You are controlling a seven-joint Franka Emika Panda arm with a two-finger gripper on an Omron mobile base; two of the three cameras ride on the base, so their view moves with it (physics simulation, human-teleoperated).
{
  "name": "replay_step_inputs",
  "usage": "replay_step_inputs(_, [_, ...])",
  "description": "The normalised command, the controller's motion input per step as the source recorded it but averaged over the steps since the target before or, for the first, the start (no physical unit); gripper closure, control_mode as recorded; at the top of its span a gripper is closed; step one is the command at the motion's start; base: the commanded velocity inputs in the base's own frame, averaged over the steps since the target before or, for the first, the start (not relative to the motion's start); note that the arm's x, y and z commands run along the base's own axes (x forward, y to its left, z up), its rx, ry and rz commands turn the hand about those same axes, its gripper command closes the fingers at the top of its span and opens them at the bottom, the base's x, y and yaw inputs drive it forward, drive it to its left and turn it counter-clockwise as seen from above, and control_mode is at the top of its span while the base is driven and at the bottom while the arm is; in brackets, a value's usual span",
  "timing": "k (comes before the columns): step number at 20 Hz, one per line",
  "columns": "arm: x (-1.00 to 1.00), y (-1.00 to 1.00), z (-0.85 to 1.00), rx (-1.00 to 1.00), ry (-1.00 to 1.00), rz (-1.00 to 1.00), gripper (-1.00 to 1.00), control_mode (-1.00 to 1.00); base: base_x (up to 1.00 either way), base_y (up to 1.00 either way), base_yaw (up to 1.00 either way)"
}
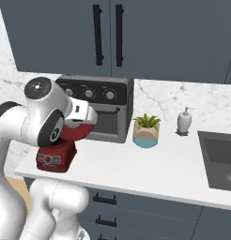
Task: Close the lid blender by securely placing the lid on top.
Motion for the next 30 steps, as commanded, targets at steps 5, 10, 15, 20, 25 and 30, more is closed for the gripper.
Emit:
replay_step_inputs(5, [-0.05, 0.41, 0.69, 0.00, 0.00, 0.00, 1.00, -1.00, 0.00, 0.00, 0.00])
replay_step_inputs(10, [0.00, 0.42, 0.54, 0.00, 0.00, 0.00, 1.00, -1.00, 0.00, 0.00, 0.00])
replay_step_inputs(15, [0.00, 0.36, 0.32, 0.00, 0.02, 0.00, 1.00, -1.00, 0.00, 0.00, 0.00])
replay_step_inputs(20, [0.10, 0.29, 0.03, 0.00, 0.09, 0.00, 1.00, -1.00, 0.00, 0.00, 0.00])
replay_step_inputs(25, [0.22, 0.41, 0.00, -0.01, 0.09, 0.00, 1.00, -1.00, 0.00, 0.00, 0.00])
replay_step_inputs(30, [0.32, 0.45, 0.00, 0.00, 0.08, 0.00, 1.00, -1.00, 0.00, 0.00, 0.00])
